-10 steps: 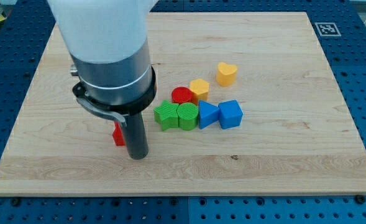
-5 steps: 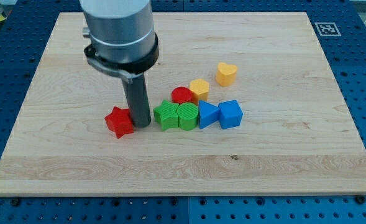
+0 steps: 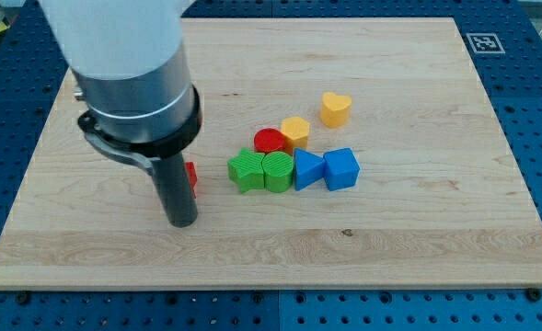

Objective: Push the red star towards center

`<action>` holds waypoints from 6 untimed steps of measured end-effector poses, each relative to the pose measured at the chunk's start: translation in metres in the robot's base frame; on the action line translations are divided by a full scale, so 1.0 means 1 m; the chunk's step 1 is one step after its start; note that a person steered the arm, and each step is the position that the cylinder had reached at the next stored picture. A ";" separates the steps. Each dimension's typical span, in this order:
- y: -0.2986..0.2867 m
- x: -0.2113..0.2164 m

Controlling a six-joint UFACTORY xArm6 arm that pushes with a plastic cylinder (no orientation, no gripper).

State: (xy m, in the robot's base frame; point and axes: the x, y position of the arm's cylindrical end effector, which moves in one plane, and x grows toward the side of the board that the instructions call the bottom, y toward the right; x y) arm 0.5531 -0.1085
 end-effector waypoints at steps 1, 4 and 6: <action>-0.012 -0.009; -0.012 -0.105; -0.012 -0.136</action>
